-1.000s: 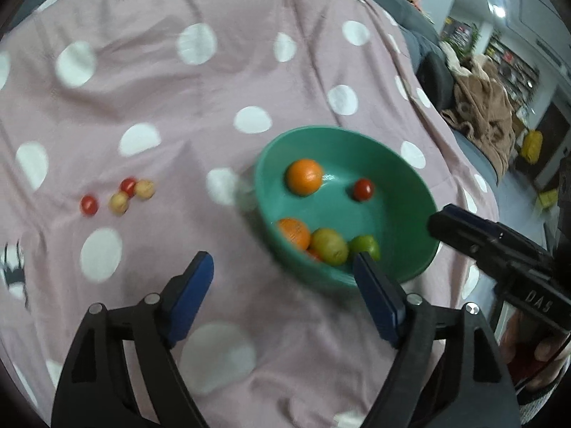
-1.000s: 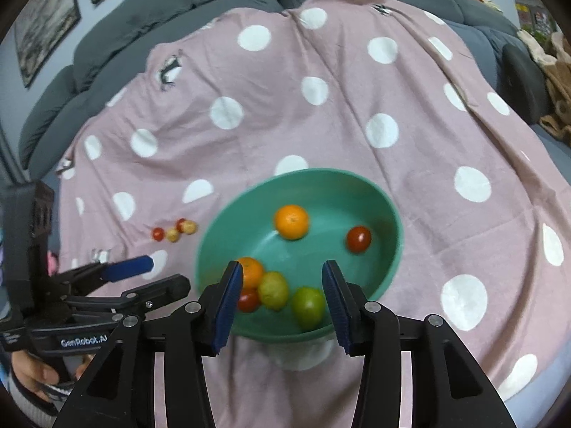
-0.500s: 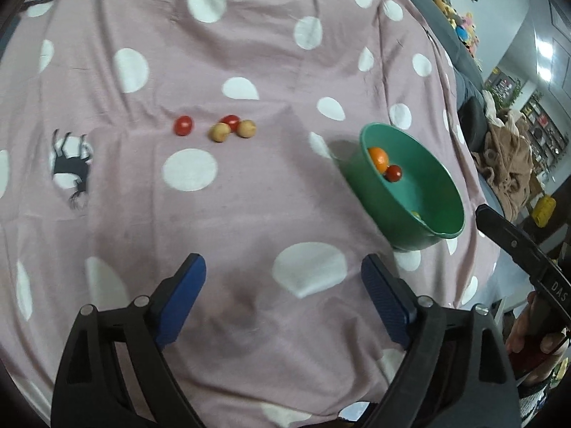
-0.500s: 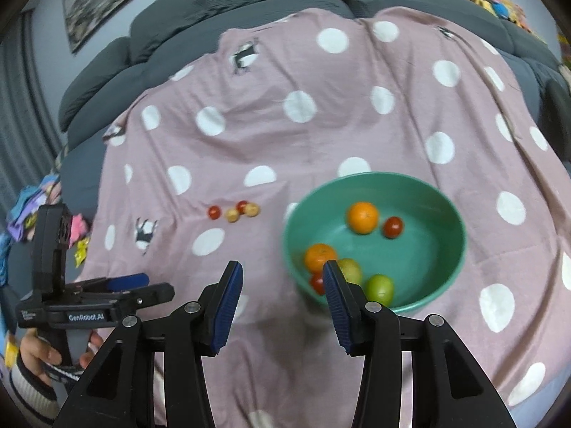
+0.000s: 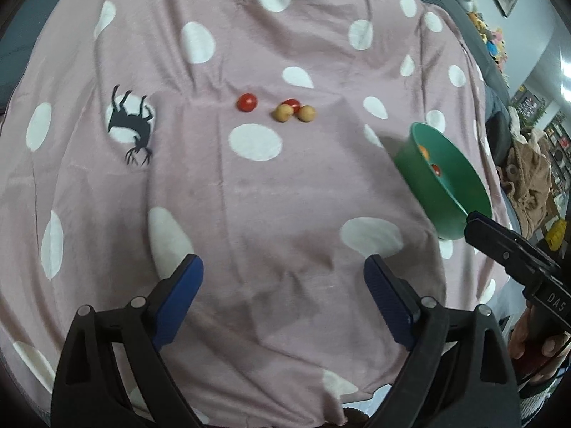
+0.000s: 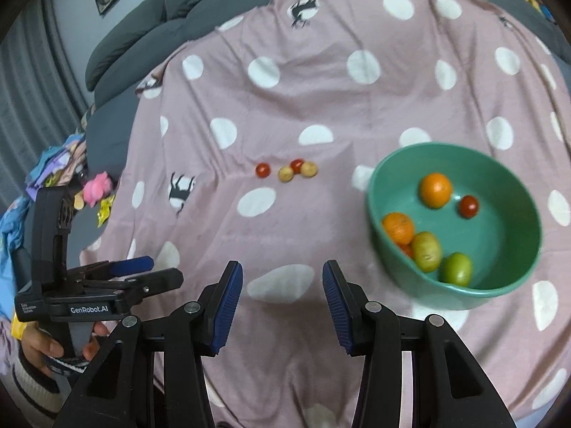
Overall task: Organize fruits
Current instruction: 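Move both tools toward the remaining small yellow fruits and tomato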
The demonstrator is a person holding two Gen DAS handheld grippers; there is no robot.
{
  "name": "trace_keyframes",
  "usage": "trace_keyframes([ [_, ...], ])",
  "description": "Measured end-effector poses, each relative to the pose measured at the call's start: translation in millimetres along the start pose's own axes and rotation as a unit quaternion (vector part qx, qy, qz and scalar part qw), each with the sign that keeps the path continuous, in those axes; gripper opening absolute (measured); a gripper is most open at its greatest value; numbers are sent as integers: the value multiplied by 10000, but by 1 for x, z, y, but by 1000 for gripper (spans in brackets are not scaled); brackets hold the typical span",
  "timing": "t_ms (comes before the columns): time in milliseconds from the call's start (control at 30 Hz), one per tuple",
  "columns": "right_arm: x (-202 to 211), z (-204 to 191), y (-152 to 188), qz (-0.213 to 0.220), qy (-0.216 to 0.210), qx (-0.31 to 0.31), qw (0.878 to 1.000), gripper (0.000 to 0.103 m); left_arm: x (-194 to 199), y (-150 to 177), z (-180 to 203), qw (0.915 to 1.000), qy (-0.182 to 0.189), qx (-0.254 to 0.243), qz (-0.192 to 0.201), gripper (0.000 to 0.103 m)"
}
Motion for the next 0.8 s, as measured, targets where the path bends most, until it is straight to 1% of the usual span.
trace_keyframes([
  [200, -27, -7, -6, -267, -126, 30, 9996, 47, -6, -3, -13, 9999, 22, 116, -15, 92],
  [333, -47, -12, -20, -391, -138, 103, 9991, 47, -11, -11, -21, 9998, 110, 157, -16, 92],
  [433, -60, -15, -32, -428, -94, 173, 9989, 47, -15, -21, -22, 9999, 114, 87, 7, 92],
  [567, -81, -6, -57, -415, 65, 89, 9991, 47, -17, -45, -20, 9998, 144, -23, 133, 92],
  [667, -100, 2, -79, -413, 228, 22, 9989, 47, -25, -70, -22, 9997, -3, -67, 231, 92],
  [767, -126, 8, -101, -477, 438, 104, 9978, 47, -39, -96, -28, 9997, -83, -33, 246, 92],
  [800, -134, 8, -107, -488, 462, 137, 9976, 47, -45, -106, -30, 9996, -160, -26, 230, 91],
])
Point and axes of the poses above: each gripper's, at about its wrist camera, not at the fingertips, and x roughly against the way its jaws point, z to its right, y to its underside, the point moved 8 cm from there along -x, roughly the way its jaws point, and after that the axes turned 11 degrees about -z, right-handed, at the moved point
